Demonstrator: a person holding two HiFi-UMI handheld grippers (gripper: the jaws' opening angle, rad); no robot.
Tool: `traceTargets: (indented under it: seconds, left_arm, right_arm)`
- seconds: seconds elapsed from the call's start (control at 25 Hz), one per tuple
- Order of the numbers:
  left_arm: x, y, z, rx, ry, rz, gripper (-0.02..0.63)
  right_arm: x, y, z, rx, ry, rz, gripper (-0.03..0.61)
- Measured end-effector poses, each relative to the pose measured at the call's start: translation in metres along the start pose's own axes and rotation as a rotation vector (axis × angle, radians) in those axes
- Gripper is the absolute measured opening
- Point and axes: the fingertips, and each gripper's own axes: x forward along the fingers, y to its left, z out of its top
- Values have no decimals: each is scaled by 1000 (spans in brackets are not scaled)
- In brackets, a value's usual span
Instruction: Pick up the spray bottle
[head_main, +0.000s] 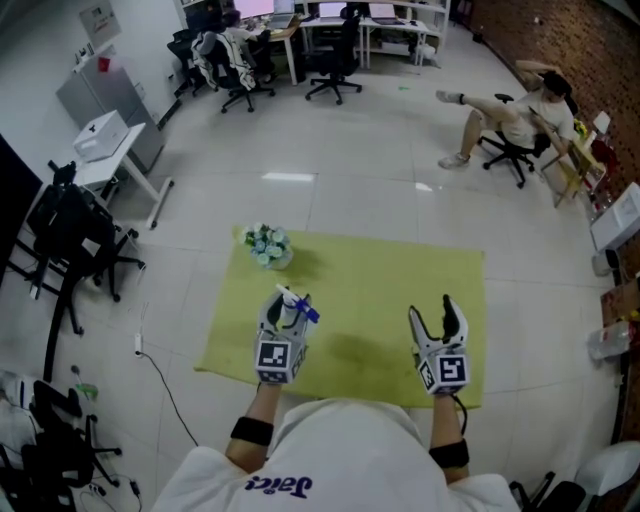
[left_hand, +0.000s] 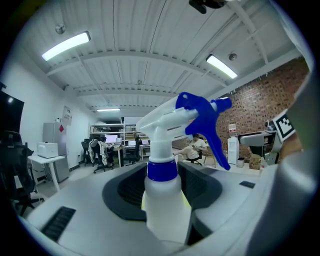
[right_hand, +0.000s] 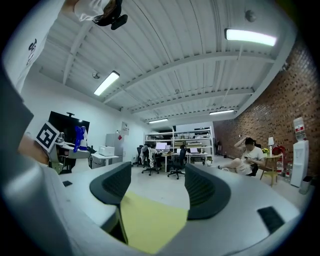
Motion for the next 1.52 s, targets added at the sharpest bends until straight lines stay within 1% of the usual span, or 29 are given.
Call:
traceTargets:
  seconds: [0.08, 0.2, 0.32, 0.44, 0.52, 0.68, 0.84, 0.96, 1.2, 1.4, 1.52]
  left_arm:
    - [0, 0, -6, -6, 7, -7, 202]
    - [0, -2, -2, -16, 7, -14, 202]
    - [2, -5, -2, -7, 7, -39, 202]
    - [3, -9, 4, -10, 0, -62, 202]
    - [4, -12, 10, -7, -13, -81, 202]
    - [2, -17, 21, 18, -63, -97, 202]
    - [-3, -17, 28, -3, -56, -87, 202]
    - [-5, -14, 26, -13, -62, -86, 202]
    - [-4, -18, 23, -26, -56, -98, 202]
    - [0, -18, 26, 8, -62, -95, 202]
    - [4, -22, 27, 20, -80, -109, 202]
  right_arm:
    - [1, 0, -3, 1, 7, -9, 334]
    - [1, 4, -2, -17, 7, -21, 334]
    - [2, 11, 1, -38, -8, -30, 334]
    - [4, 21, 11, -6, -35, 18, 334]
    - [6, 23, 20, 4, -55, 28, 334]
    - [6, 21, 21, -41, -59, -16, 334]
    - [3, 19, 21, -46, -76, -64, 333]
    - [0, 20, 20, -67, -75, -65, 330]
    - [-7, 18, 21, -41, -65, -70, 322]
    - [-9, 19, 18, -47, -54, -75, 321]
    - [-7, 19, 20, -46, -65, -76, 322]
